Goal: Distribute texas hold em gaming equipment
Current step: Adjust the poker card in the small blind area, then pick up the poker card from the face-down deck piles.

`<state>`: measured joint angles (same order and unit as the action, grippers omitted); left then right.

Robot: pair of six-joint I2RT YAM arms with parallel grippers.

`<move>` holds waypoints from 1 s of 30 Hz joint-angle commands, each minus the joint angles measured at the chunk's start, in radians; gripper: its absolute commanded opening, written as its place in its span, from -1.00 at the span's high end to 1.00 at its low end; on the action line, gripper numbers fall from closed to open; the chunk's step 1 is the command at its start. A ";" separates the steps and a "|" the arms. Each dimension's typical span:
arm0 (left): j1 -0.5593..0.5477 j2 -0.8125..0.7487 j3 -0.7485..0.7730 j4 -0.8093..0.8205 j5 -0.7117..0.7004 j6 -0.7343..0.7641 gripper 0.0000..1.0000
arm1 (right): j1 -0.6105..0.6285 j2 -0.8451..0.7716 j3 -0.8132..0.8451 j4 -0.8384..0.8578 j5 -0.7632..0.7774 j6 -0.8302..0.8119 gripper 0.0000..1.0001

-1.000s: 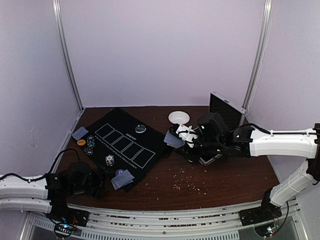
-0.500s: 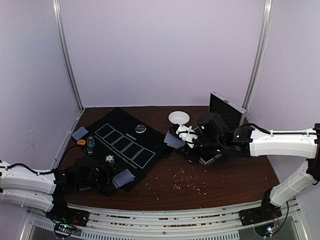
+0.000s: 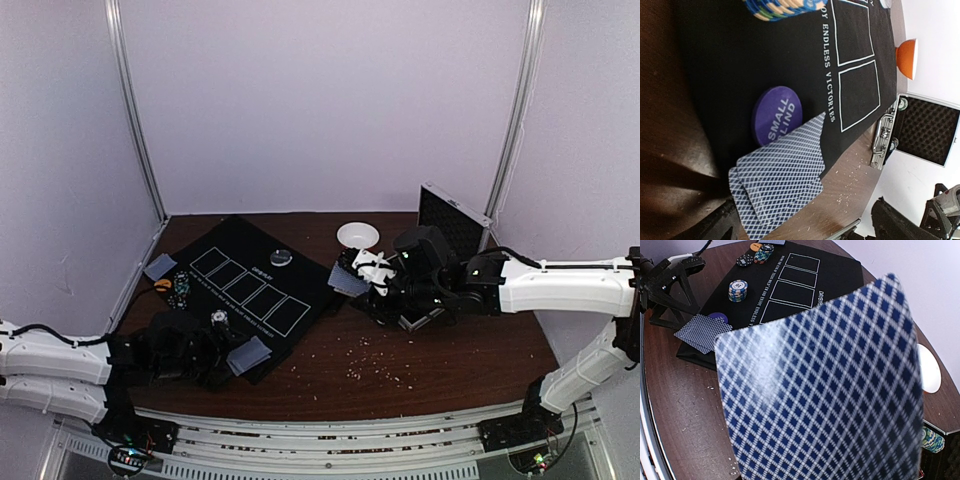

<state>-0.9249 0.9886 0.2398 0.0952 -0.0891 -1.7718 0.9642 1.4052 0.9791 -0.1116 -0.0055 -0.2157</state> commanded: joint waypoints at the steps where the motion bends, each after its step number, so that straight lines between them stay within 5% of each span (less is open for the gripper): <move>1: -0.002 -0.094 0.039 -0.145 -0.068 -0.004 -0.90 | 0.007 -0.005 0.009 -0.007 -0.022 -0.014 0.24; 7: 0.004 -0.196 0.168 -0.377 -0.260 0.152 -0.94 | 0.020 0.013 0.037 -0.025 -0.042 -0.029 0.24; 12: 0.021 -0.189 0.361 -0.322 -0.334 0.631 -0.94 | 0.032 0.017 0.061 -0.030 -0.077 -0.043 0.23; 16: 0.092 -0.063 0.546 -0.240 -0.065 0.980 -0.92 | 0.039 0.026 0.087 -0.039 -0.111 -0.052 0.23; 23: 0.130 0.193 0.819 -0.284 0.480 1.361 -0.87 | 0.041 0.047 0.121 -0.035 -0.137 -0.056 0.22; 30: 0.130 0.353 0.931 -0.336 0.668 1.503 -0.74 | 0.042 0.074 0.144 -0.032 -0.134 -0.057 0.22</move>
<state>-0.7956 1.2926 1.1271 -0.2142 0.4068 -0.4271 1.0004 1.4639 1.0843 -0.1524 -0.1253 -0.2657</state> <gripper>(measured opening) 0.911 0.394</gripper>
